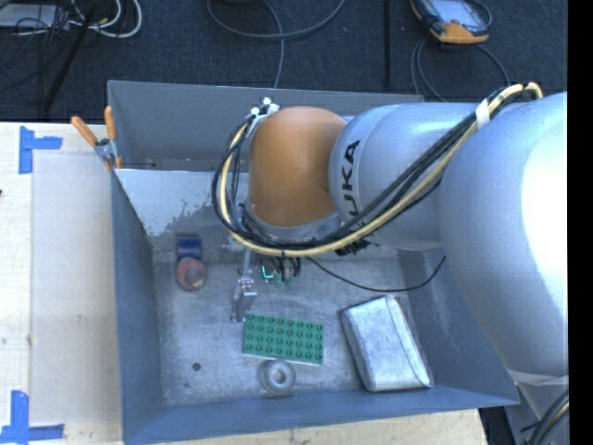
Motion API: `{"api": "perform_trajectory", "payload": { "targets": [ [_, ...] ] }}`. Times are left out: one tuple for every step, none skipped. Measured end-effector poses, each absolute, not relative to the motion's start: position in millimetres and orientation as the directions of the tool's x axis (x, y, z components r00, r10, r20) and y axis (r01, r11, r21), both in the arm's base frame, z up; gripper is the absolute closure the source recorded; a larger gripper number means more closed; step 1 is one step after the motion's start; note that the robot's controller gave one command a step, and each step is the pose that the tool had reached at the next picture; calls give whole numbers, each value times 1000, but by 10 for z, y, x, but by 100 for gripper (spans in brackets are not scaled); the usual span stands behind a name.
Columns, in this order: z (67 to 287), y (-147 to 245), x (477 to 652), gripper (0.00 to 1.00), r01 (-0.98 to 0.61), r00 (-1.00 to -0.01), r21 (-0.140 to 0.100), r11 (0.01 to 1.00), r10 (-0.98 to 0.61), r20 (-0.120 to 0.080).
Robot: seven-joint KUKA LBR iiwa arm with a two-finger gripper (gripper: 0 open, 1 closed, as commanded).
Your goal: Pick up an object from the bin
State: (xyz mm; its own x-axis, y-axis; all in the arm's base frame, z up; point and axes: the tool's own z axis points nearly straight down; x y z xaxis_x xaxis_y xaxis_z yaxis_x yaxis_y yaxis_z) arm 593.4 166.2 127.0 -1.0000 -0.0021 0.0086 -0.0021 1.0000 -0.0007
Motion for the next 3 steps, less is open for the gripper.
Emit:
{"api": "perform_trajectory", "payload": {
  "targets": [
    [791,1008,5724,0,-349,-937,2,937,-349,0],
    [810,1003,5720,100,-348,-937,1,937,-348,8],
    [2013,1186,5881,100,-564,-826,-2,826,-564,-8]
  ]
}}
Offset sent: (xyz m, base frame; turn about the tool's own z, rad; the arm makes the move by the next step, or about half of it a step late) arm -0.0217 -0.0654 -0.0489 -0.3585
